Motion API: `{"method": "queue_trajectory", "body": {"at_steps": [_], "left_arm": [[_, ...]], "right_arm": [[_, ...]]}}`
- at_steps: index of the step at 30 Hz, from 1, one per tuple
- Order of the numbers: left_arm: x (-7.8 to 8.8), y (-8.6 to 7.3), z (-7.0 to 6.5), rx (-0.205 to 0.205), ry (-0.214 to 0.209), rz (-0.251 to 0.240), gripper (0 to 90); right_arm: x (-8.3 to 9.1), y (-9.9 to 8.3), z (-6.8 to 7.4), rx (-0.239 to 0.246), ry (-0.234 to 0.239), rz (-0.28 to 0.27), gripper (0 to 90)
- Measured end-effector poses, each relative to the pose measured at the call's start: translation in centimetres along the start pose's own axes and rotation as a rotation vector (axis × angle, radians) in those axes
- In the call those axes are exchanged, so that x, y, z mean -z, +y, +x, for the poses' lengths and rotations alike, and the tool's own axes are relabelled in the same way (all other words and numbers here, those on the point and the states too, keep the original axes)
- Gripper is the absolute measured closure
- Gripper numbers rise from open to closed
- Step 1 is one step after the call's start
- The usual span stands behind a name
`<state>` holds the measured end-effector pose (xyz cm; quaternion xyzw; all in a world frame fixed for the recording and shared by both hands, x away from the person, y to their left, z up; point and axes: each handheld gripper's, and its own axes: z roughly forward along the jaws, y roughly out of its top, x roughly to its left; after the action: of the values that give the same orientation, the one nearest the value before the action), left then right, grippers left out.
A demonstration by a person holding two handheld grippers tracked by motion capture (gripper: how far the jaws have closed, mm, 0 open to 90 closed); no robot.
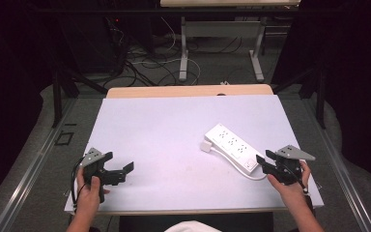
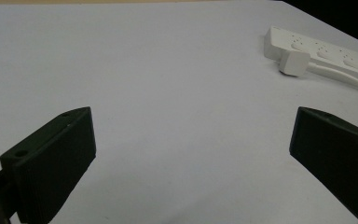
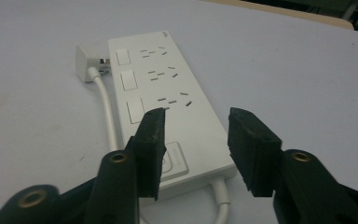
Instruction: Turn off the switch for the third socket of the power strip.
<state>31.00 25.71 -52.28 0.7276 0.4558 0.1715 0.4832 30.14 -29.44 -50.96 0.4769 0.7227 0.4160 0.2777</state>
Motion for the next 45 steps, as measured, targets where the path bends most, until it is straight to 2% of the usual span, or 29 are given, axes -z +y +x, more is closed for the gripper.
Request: {"method": "queue_trajectory", "body": {"at_steps": [3,4,8,10,18,26,35,45], "left_arm": [[0.0,0.0,0.0,0.001,0.0,-0.001,0.6],[0.0,0.0,0.1,0.002,0.0,-0.001,0.6],[0.0,0.0,0.0,0.001,-0.002,0.001,0.6],[0.0,0.0,0.0,0.001,-0.002,0.003,0.6],[0.0,0.0,0.0,0.002,0.004,0.002,0.6],[0.1,0.0,0.0,0.003,0.004,0.001,0.6],[0.1,0.0,-0.1,0.001,-0.01,-0.002,0.5],[0.0,-0.1,-0.2,0.001,-0.006,-0.011,0.5]], "right_arm": [[0.0,0.5,0.0,0.01,0.016,0.01,71.5],[-0.1,0.9,0.1,0.023,0.019,0.012,77.9],[-0.4,1.5,0.1,0.036,0.025,0.02,84.9],[-0.7,2.2,0.4,0.048,0.045,0.033,89.2],[-2.2,3.8,1.1,0.083,0.078,0.047,90.0],[-3.7,4.8,1.8,0.071,0.103,0.084,90.0],[-4.8,5.8,2.5,0.077,0.122,0.089,90.0],[-6.5,6.7,3.4,0.104,0.142,0.11,90.0]]}}
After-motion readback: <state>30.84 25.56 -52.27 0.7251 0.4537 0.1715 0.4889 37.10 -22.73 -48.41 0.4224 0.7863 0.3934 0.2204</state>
